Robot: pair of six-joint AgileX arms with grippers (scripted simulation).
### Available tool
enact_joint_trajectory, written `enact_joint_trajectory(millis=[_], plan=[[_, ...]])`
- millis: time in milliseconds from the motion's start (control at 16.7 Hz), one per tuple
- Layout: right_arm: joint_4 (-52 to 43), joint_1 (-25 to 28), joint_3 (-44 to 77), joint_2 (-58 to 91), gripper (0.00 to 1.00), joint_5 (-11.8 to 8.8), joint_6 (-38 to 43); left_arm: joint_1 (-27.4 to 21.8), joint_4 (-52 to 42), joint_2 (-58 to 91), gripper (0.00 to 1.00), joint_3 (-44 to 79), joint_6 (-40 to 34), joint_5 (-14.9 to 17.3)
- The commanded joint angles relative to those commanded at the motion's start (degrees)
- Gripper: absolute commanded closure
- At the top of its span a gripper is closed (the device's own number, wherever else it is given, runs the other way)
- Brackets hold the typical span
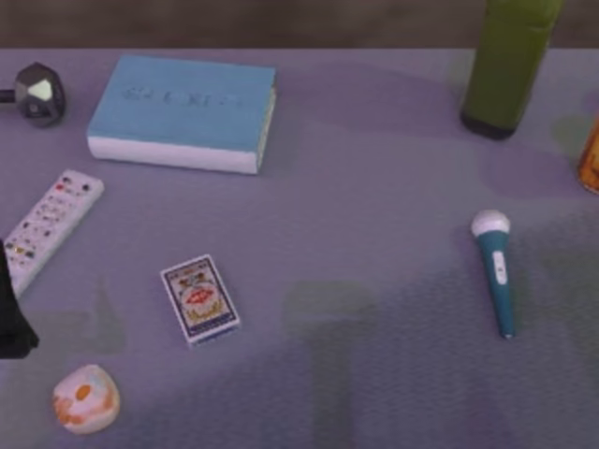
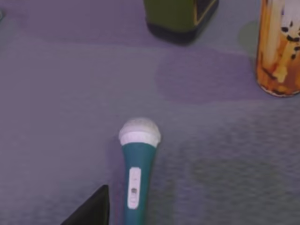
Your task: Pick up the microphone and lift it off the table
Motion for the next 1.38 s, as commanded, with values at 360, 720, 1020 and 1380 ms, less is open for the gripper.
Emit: enact_joint_trajectory(millis=[360,720,1020,1380], plan=[[-15.7,6.7,21.3,34.9,0.00,1.2,7.6,0.0,0.0,0.0,0.00,0.0,0.0,0.0],[-26.9,11.9,36.6,59.9,0.00,1.5,13.1,0.0,0.0,0.0,0.00,0.0,0.0,0.0],[-29.5,13.1,40.0,65.1,0.00,1.5,14.4,0.0,0.0,0.0,0.00,0.0,0.0,0.0],[-27.2,12.9,39.0,66.6,0.00,1.5,14.2,0.0,0.0,0.0,0.00,0.0,0.0,0.0]])
